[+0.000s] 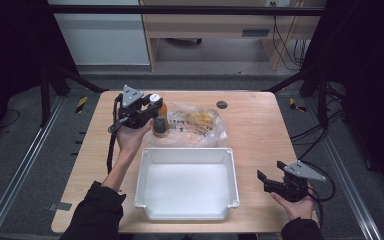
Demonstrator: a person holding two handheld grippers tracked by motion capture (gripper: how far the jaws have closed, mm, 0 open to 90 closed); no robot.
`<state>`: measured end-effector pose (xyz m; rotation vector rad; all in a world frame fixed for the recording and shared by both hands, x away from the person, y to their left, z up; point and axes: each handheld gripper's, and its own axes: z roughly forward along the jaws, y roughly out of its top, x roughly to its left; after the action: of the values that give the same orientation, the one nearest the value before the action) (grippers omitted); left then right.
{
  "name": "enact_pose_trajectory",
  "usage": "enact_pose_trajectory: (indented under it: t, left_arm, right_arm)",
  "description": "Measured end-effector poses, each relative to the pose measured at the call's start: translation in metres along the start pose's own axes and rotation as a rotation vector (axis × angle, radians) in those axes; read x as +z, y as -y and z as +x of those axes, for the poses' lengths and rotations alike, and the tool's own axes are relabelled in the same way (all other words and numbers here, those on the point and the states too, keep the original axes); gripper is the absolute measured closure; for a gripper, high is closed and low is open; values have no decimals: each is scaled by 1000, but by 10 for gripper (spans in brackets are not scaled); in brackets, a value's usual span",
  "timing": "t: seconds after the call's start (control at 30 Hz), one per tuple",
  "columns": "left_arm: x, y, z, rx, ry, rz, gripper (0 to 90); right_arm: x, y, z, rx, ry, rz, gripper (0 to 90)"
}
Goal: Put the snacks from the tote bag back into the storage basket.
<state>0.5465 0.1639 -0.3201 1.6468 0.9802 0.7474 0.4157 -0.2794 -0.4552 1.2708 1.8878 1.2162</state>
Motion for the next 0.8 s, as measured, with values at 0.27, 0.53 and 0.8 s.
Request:
enact_pose_trajectory:
  t: [0.27,0.53,0.8]
  left_arm:
    - [-8,-8,-2,2,3,-10,588]
    - [-17,-15,-3,3,8,-17,588]
    - [-28,-19,-7,-4,31,-33,588]
  right_arm:
    - [0,0,0,-1,0,-1,187]
    - [-1,-1,0,-2,-2,-3,187]
    - [-1,-1,0,-3,0,-3,186]
